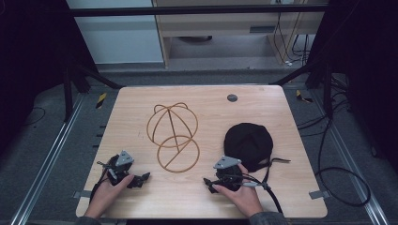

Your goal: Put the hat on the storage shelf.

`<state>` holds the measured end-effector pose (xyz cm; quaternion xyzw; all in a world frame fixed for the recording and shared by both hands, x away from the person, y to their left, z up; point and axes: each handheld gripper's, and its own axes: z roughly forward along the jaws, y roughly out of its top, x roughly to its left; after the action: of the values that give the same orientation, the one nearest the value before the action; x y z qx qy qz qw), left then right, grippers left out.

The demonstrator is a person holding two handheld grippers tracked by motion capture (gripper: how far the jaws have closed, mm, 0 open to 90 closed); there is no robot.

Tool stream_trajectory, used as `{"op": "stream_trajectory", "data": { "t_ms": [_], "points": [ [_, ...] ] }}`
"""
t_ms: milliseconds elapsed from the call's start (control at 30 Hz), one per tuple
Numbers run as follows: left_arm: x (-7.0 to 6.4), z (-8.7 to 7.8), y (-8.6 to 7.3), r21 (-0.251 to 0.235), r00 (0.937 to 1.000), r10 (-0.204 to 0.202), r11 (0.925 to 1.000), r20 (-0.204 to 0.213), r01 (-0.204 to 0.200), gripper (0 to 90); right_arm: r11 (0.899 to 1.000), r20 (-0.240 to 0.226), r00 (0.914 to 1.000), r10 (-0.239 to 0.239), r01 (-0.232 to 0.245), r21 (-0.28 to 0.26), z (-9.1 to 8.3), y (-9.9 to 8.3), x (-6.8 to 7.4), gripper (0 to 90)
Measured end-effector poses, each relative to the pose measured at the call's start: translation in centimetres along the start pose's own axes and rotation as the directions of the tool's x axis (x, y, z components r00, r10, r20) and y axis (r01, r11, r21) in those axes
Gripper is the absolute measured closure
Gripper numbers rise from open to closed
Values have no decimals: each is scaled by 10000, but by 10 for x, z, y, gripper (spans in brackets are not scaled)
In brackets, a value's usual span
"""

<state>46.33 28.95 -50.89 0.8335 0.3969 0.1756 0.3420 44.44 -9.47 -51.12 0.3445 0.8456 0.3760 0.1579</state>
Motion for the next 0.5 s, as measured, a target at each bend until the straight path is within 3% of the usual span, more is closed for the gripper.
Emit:
{"op": "stream_trajectory", "data": {
  "t_ms": [300, 433, 500],
  "points": [
    [0, 0, 0, 2, 10000, -2, 10000, 1, 2, 0, 10000, -40, 10000, 45, -45, -1, 2, 1, 0, 117],
    [0, 0, 0, 1, 10000, -5, 10000, -5, 5, 0, 9982, 18, 10000, -65, 64, 593, 2, 7, 3, 97],
    [0, 0, 0, 2, 10000, -7, 10000, -9, 7, 0, 9947, 75, 9991, -411, 402, 943, 0, 13, 6, 93]
  ]
}}
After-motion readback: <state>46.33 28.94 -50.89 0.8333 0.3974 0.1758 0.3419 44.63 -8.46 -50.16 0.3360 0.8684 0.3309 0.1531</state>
